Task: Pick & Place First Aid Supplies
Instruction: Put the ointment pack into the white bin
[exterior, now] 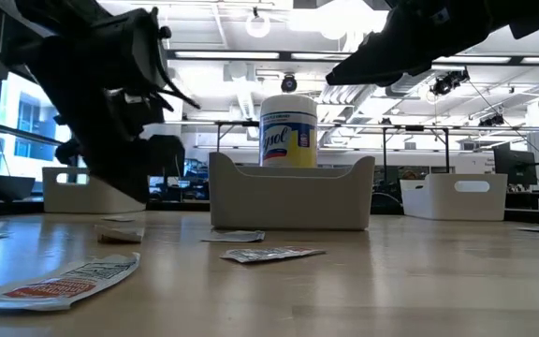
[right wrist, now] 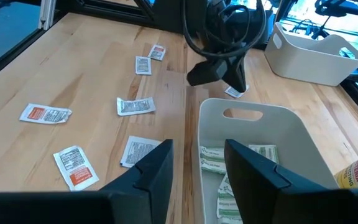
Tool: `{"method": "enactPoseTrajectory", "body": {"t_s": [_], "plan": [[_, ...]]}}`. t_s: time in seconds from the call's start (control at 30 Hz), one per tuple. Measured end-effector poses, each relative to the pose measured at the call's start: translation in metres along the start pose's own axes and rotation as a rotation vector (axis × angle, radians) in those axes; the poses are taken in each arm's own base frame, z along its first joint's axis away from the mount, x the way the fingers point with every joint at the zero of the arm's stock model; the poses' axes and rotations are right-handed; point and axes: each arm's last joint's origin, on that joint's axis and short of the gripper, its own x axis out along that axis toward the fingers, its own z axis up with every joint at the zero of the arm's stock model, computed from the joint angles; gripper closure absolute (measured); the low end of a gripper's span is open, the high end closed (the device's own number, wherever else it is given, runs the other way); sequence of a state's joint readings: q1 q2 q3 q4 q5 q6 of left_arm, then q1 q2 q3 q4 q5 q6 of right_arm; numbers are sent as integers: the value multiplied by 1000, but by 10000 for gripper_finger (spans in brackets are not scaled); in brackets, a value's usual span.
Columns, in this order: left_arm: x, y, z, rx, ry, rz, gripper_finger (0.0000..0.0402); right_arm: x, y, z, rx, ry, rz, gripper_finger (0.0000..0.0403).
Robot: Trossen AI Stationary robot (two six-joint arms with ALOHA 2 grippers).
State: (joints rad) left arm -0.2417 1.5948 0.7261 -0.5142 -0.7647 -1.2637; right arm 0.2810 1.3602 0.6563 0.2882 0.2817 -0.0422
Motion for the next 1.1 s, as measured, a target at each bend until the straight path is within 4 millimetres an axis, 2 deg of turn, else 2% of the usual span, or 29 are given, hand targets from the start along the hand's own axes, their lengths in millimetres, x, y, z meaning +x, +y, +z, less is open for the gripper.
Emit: {"method": "enactPoseTrajectory", "body": {"t_s": [0.2, 0.37, 0.57, 0.83, 1.1], "plan": [[-3, 15, -1, -84, -6, 116, 376, 0, 0, 0, 0, 0, 0, 265], [-10, 31, 1, -146, 1, 125, 313, 0, 0, 0, -1, 2, 0, 265], [-14, 48, -1, -204, -18, 28, 250, 0, 0, -1, -1, 5, 0, 265], [-14, 71, -9, -244, -5, -106, 244, 0, 0, 0, -1, -3, 0, 265], [-14, 79, -10, -245, -36, -92, 244, 0, 0, 2, 2, -18, -2, 265]]}}
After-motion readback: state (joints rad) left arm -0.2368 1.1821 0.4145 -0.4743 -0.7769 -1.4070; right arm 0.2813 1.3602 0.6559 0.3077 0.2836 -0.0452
